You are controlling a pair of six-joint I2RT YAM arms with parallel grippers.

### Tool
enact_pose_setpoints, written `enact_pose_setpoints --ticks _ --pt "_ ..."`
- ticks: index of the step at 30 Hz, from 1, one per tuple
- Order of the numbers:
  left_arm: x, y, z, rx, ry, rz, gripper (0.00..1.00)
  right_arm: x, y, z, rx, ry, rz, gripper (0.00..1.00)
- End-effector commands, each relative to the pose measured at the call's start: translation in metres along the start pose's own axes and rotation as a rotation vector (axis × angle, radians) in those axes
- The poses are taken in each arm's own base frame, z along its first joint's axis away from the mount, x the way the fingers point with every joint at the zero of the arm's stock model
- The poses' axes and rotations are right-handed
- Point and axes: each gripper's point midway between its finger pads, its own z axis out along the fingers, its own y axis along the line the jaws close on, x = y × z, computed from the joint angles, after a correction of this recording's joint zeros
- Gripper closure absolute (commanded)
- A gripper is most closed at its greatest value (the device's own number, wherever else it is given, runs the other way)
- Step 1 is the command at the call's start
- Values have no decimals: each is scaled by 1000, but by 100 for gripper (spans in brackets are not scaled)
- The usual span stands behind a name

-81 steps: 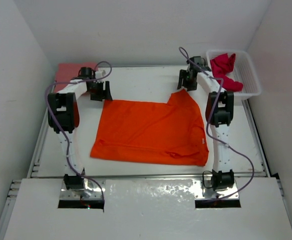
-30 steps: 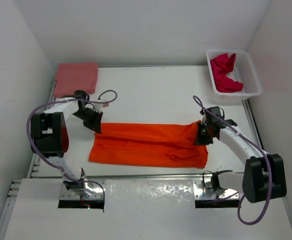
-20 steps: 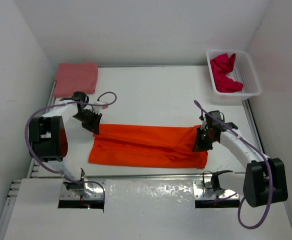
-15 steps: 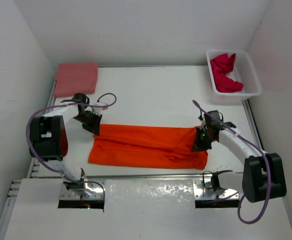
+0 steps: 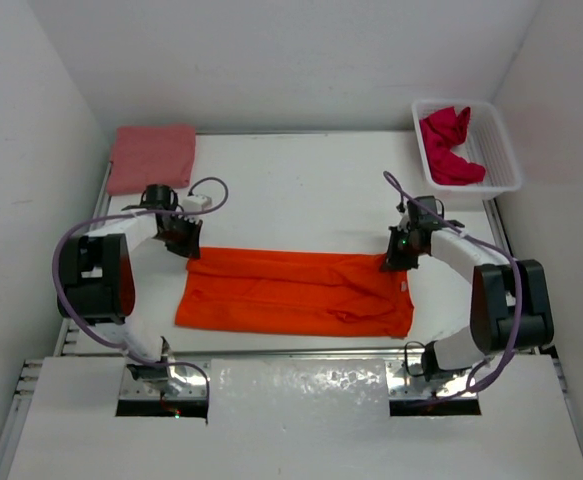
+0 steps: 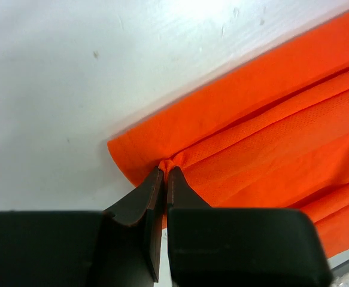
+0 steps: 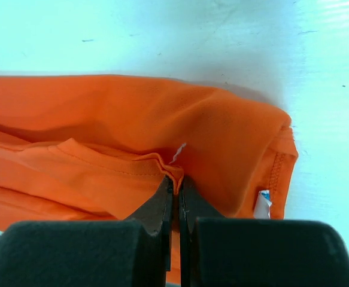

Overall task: Fold and stack the t-shirts
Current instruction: Fold the other side of the tshirt into a rectangle, then rotate the tshirt 90 degrees

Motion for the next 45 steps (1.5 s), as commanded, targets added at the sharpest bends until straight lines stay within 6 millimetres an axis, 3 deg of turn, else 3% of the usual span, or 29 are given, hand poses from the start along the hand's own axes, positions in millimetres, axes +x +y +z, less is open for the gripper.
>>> enact_pose_setpoints --ticks 1,5,6,7,10,11,12,14,15,16,17,18,19,21,24,26,27,28,29,30,32,33,34,36,37,38,40,43,45 --pt "15 4 4 -27 36 25 100 -15 -1 4 4 -45 -53 100" --pt "34 4 6 -37 91 39 100 -25 -2 7 5 -86 -62 97" --pt "35 4 6 -38 90 36 95 -25 -3 8 13 -87 -61 93" --pt "34 4 6 -38 89 33 90 -26 -6 10 30 -84 -59 82" --pt "25 5 4 -41 80 14 74 -30 -18 6 104 -71 -92 70" --pt "21 6 1 -46 78 14 70 -34 -20 0 126 -70 -123 55" --pt "21 6 -3 -47 89 10 65 -38 -22 -4 141 -76 -134 52" --pt "3 11 -18 -65 59 31 60 -48 -23 -20 175 -102 -171 47" --pt "3 8 -26 -53 71 26 53 -62 -19 -31 183 -140 -183 45" --pt "-15 8 -37 -46 35 45 47 -67 -19 -38 194 -152 -185 43" --pt "-20 6 -45 -36 26 74 34 -74 -20 -53 227 -168 -180 39" --pt "-19 1 -52 -14 44 69 29 -74 -20 -58 229 -159 -169 38" --pt "-25 -3 -57 10 31 78 11 -73 -20 -63 224 -144 -156 38" --pt "-36 -7 -69 28 10 96 7 -61 -23 -74 219 -94 -102 37" --pt "-48 -9 -76 43 -31 81 9 -31 -20 -83 172 -23 -60 38" --pt "-53 -15 -83 81 -66 121 22 -20 -16 -88 137 -27 -76 44" --pt "-50 -25 -88 131 -67 140 43 -9 -6 -91 72 -46 -85 64" --pt "-45 -31 -91 160 -60 177 55 -5 1 -91 28 -61 -80 74" --pt "-39 -36 -94 202 -57 308 63 3 4 -87 -5 -58 -73 80" --pt "-12 -57 -102 302 30 326 65 7 7 -88 -19 -57 -68 83" --pt "20 -63 -104 344 151 406 62 20 12 -88 -28 -30 -68 79" --pt "46 -57 -98 317 244 404 61 30 8 -82 -23 -9 -51 77" --pt "58 -53 -96 297 274 401 61 41 19 -77 -43 17 -87 74" --pt "76 -51 -92 258 294 429 55 56 23 -66 -55 35 -109 63" --pt "79 -53 -91 263 289 434 53 62 25 -62 -59 47 -124 61" --pt "77 -52 -89 248 265 439 41 68 20 -56 -42 50 -128 59" --pt "79 -57 -78 257 241 418 30 71 17 -50 -38 38 -126 59" --pt "70 -62 -60 225 205 381 28 80 10 -42 -24 56 -124 59" --pt "69 -54 -50 166 203 398 28 92 4 -36 -10 89 -106 59"
